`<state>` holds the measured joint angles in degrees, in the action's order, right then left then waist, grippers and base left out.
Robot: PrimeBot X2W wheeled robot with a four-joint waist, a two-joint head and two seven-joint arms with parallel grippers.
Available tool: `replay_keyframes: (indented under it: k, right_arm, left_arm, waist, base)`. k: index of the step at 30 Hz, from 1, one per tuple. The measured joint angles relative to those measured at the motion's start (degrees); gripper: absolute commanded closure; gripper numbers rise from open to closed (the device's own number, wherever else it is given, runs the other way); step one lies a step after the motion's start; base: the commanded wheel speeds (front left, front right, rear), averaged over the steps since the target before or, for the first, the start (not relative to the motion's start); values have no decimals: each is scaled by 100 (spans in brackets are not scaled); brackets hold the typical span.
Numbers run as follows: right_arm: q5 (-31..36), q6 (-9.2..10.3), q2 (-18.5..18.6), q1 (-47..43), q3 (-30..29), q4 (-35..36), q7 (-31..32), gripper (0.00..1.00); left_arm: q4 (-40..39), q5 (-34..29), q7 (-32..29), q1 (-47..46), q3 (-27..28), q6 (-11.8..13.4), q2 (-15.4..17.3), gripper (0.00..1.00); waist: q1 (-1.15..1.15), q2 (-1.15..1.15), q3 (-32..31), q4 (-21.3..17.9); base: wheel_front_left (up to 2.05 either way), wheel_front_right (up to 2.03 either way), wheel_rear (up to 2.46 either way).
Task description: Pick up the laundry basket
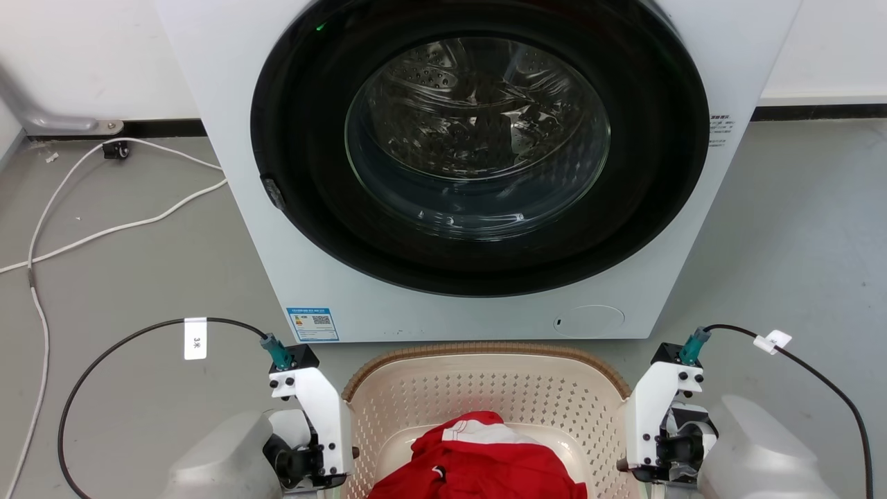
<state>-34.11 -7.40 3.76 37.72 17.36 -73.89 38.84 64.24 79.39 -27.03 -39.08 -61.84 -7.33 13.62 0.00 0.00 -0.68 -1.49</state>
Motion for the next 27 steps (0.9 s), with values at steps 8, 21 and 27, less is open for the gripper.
replay_keyframes:
  k: [8, 21, 27]
  right_arm:
    - [159, 0, -20, -5, -197, 0, 59, 100]
    - [452, 0, -49, -11, -485, 0, 104, 100]
    - [549, -1, -58, -15, -611, -1, 122, 100]
  left_arm:
    - [0, 21, 7, 1, -27, 0, -3, 100]
    - [-8, 62, 24, 5, -75, -1, -7, 100]
    - [-1, 93, 24, 8, -101, -1, -14, 100]
  waist:
    - [0, 0, 9, 13]
    - [0, 0, 8, 17]
    - [0, 0, 5, 20]
  base:
    - [0, 0, 0]
    - [0, 0, 0]
    - [0, 0, 0]
